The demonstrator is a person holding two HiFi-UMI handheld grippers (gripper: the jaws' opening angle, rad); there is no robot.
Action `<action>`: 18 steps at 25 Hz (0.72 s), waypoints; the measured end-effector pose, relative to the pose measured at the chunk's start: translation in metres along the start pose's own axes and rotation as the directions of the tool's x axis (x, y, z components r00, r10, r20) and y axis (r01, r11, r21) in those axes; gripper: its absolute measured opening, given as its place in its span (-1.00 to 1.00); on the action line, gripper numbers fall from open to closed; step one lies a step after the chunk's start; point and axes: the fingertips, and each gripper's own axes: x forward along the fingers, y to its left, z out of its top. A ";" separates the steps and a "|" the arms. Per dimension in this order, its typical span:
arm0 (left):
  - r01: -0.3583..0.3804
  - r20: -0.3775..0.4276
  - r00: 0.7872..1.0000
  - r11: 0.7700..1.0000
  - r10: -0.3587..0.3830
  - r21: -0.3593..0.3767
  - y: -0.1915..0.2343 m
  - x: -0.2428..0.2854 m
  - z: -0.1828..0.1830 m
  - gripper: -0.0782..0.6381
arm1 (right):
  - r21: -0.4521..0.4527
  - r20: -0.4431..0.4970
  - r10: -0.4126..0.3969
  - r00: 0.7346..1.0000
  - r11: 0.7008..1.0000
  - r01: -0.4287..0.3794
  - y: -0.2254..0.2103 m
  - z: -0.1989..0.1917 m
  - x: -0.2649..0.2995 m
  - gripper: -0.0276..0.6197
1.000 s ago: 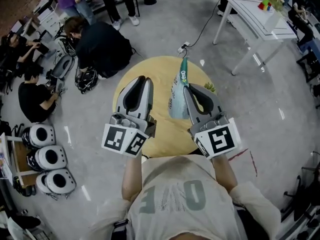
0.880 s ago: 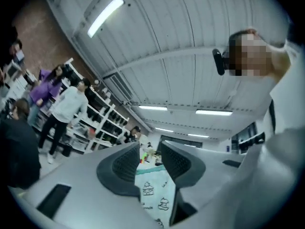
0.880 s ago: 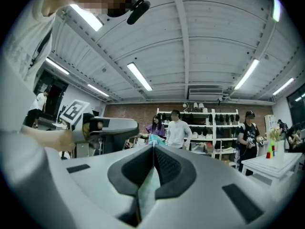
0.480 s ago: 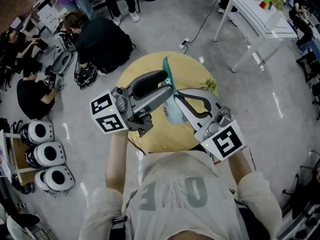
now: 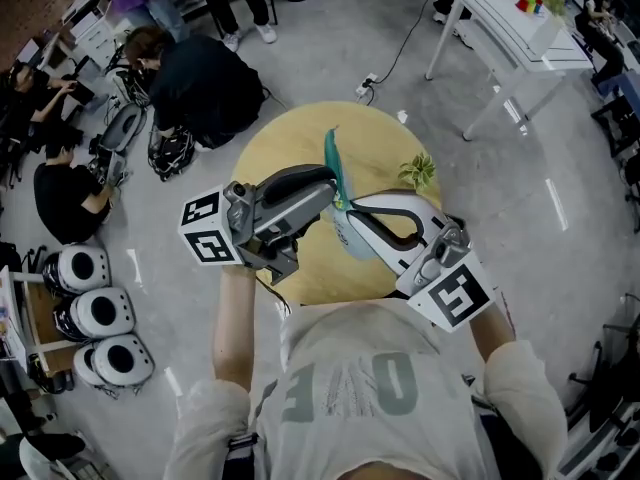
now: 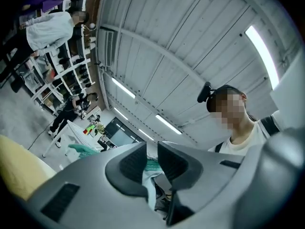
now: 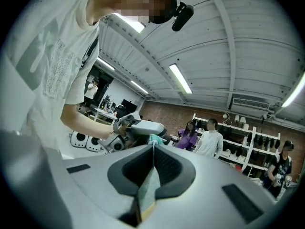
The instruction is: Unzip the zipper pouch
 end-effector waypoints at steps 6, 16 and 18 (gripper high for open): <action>0.024 0.015 1.000 1.000 -0.024 0.015 -0.009 -0.005 -0.001 -0.64 | -0.019 -0.014 -0.035 0.999 0.999 0.034 -0.006 -0.005 -0.001 -0.81; -0.130 0.033 0.991 0.991 0.130 0.012 0.005 -0.005 -0.006 -0.70 | 0.052 -0.068 -0.042 0.997 0.998 0.046 -0.003 -0.017 0.001 -0.81; -0.162 0.048 0.986 0.986 0.161 0.025 0.006 -0.004 -0.003 -0.70 | 0.045 -0.104 -0.044 0.994 0.998 0.049 -0.003 -0.020 0.004 -0.80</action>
